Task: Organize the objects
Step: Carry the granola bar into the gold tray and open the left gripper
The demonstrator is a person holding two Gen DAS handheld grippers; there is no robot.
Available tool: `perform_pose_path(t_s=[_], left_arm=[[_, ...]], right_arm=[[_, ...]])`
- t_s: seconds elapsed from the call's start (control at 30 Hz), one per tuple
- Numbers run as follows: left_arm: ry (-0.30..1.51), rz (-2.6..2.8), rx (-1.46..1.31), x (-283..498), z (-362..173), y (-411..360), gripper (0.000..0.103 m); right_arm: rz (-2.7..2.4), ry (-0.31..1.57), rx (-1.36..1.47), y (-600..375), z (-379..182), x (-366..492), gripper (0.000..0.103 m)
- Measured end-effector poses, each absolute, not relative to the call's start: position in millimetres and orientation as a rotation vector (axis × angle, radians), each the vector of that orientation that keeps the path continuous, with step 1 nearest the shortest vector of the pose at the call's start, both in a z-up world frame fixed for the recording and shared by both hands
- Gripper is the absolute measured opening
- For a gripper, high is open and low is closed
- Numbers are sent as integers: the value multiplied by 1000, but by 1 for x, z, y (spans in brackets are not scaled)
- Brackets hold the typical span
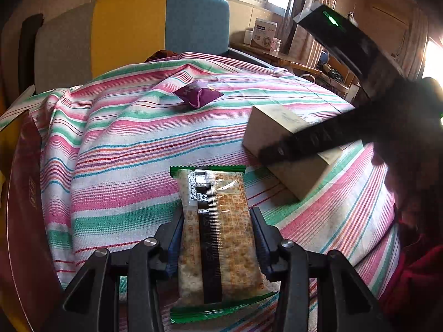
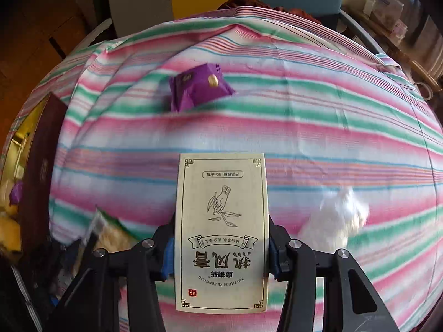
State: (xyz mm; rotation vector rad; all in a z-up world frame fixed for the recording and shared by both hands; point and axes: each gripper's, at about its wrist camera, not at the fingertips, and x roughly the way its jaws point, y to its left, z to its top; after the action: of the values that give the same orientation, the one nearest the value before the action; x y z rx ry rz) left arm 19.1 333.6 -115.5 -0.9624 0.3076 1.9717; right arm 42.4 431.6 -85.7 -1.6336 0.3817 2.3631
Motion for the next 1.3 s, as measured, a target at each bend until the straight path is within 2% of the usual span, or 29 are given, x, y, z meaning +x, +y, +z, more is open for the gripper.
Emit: perform_pose_path(t_s=[0.33, 0.77, 0.83, 0.93, 1.03, 1.13, 1.17, 1.3], left_arm=[[335, 1985, -955, 23, -115, 335, 45], [343, 1989, -953, 24, -116, 335, 45], [343, 1989, -953, 24, -116, 335, 45], [344, 1989, -952, 24, -116, 335, 45], [342, 1988, -953, 24, -116, 335, 45], [343, 1988, -954, 24, -116, 335, 45], [347, 1989, -954, 25, -116, 335, 45], [366, 1997, -949, 26, -116, 337, 45]], right_arm=[[2388, 452, -1579, 439, -93, 61, 57], [2432, 362, -1629, 419, -100, 52, 88], [2431, 359, -1626, 419, -100, 52, 88], [2433, 344, -1620, 418, -100, 52, 88], [2434, 297, -1616, 413, -99, 50, 83], [2446, 270, -1594, 411, -95, 52, 64], [2449, 266, -1588, 412, -94, 51, 53], [2450, 280, -1597, 413, -97, 48, 53]])
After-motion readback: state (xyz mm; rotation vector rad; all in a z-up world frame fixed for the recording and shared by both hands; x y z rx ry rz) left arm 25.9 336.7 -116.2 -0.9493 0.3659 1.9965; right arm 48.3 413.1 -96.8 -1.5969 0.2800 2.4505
